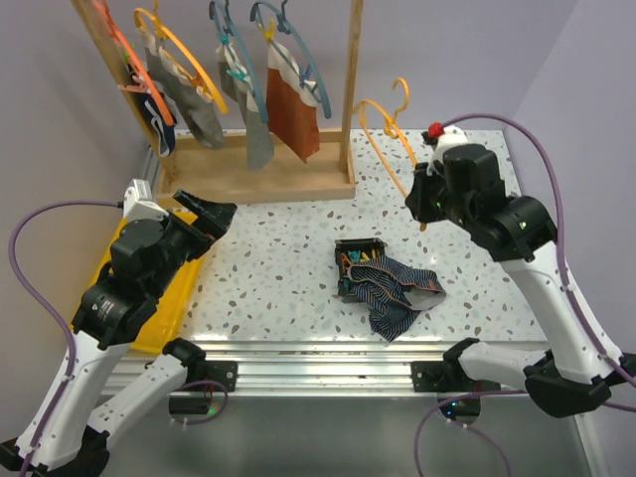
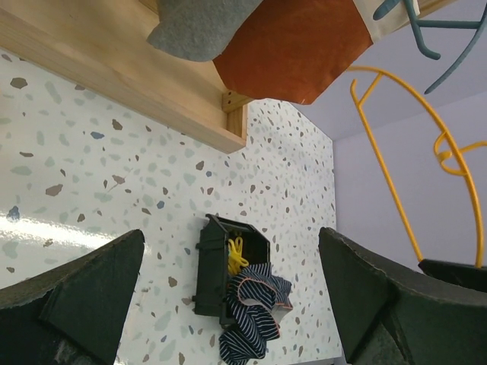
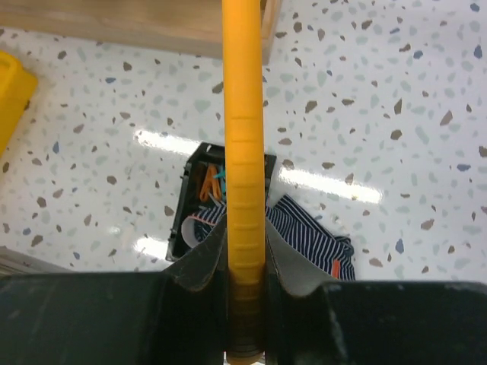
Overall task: Remove the underwear clipped to the hanger
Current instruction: Place the hanger at the clothesline.
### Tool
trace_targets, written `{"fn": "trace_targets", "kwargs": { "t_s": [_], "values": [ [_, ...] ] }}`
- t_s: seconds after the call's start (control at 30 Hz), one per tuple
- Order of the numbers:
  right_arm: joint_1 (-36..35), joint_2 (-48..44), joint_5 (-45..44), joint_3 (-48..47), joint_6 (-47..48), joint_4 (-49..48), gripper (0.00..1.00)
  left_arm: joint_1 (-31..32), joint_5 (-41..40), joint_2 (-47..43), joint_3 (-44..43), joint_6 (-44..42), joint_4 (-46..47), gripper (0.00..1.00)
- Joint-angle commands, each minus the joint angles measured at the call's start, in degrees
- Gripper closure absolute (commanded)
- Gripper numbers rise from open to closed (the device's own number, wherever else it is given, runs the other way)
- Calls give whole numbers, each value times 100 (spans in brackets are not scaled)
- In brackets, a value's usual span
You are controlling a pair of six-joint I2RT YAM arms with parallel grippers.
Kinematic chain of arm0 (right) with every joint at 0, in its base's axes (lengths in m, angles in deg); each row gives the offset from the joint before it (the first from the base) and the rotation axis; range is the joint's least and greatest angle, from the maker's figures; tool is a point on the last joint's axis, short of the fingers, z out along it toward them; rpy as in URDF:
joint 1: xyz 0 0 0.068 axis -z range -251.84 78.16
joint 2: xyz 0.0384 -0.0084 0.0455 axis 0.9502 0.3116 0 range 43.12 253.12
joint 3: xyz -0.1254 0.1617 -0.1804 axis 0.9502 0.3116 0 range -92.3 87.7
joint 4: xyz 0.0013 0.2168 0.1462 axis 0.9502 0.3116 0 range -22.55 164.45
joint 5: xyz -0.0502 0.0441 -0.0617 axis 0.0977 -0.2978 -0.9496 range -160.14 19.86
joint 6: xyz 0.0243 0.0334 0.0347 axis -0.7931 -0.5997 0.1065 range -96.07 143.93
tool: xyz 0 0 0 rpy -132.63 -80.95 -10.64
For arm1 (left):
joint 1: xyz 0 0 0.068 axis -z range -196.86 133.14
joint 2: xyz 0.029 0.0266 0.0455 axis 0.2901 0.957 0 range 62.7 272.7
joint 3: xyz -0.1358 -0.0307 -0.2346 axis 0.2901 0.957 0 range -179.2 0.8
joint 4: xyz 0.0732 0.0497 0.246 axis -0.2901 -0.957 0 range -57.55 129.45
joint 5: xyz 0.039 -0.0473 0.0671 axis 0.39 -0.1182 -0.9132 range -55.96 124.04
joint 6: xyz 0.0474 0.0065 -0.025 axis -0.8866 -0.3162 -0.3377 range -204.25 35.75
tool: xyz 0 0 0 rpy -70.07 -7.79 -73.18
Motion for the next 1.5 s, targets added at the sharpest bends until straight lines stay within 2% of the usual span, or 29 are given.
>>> {"fn": "trace_targets", "kwargs": {
  "t_s": [0.0, 0.27, 0.47, 0.67, 0.7, 0.77, 0.9, 1.13, 1.33, 1.47],
  "values": [
    [11, 510, 75, -763, 244, -925, 100, -11, 20, -27, 12, -238, 318, 0],
    [2, 1593, 525, -2108, 235, -1162, 100, -11, -77, -150, 12, -274, 248, 0],
    [11, 2462, 165, -3208, 279, -1259, 100, -20, -68, -185, 38, -230, 195, 0],
    [2, 3991, 85, -5823, 323, -557, 100, -11, 64, -150, 100, -151, 213, 0],
    [11, 4306, 68, -6002, 305, -504, 100, -11, 90, -150, 100, -142, 213, 0],
    [11, 4450, 68, -6057, 288, -547, 100, -11, 107, -176, 100, -133, 195, 0],
    [11, 4494, 59, -5530, 209, -907, 100, -11, 90, -282, 118, -124, 160, 0],
    [2, 4863, -134, -5925, 156, -1161, 100, -11, 108, -396, 118, -80, 116, 0],
    [11, 4583, -108, -5566, 103, -1566, 100, -11, 108, -422, 109, -63, 55, 0],
    [2, 4108, -55, -4951, 138, -1891, 100, -11, 108, -440, 135, -63, 46, 0]
  ]
}}
